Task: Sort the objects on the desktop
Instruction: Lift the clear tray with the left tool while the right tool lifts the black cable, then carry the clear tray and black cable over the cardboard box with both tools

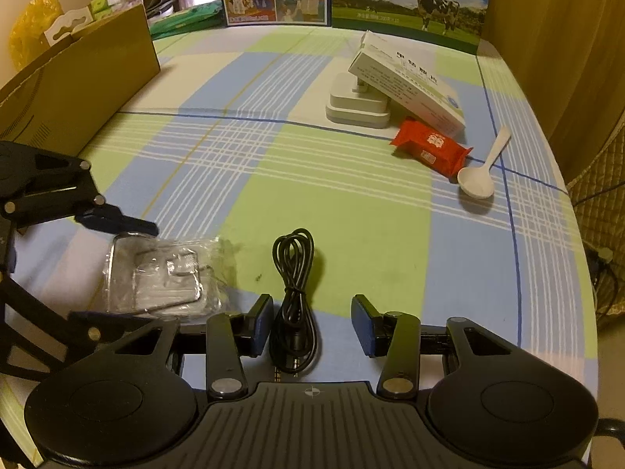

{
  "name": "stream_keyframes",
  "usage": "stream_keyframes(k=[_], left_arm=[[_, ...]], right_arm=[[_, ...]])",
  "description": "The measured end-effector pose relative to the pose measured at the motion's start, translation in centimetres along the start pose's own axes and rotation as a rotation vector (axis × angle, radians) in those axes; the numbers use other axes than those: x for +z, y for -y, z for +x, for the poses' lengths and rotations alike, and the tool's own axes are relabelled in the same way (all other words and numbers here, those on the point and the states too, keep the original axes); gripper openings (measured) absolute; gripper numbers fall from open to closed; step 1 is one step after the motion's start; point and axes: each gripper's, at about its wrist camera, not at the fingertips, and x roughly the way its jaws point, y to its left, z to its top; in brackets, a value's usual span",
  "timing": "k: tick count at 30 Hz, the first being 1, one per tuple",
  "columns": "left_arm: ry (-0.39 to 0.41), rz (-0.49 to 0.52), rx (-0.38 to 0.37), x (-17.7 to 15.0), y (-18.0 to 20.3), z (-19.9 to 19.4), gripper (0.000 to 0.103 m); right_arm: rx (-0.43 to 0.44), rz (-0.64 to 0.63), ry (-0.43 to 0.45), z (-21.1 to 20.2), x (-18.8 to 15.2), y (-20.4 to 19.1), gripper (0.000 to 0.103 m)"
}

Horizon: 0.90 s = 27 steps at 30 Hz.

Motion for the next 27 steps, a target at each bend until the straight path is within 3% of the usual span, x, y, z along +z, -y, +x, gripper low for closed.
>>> stream_keyframes(k=[7, 11, 24, 27], left_arm=[[-0.021, -0.343, 0.119, -0.1, -2.1, -0.1, 0.050], [-0.033, -0.341, 0.208, -0.1, -1.9, 0.1, 0.050], [-0.023, -0.377, 0.197, -0.2, -2.5, 0.5, 0.053], [-0.020, -0.376, 0.191, -0.1, -2.5, 0.5, 0.053]], right_arm=[[-0.007, -0.012, 0.011, 0.3, 0.2, -0.4, 0.042], [-0.009, -0.029, 0.024, 0.6, 0.4, -0.8, 0.042], [-0.011, -0.043, 0.061, 1.6, 1.2, -1.4, 0.038], [-0.012, -0.039, 0.064, 1.7, 1.3, -1.4, 0.033]])
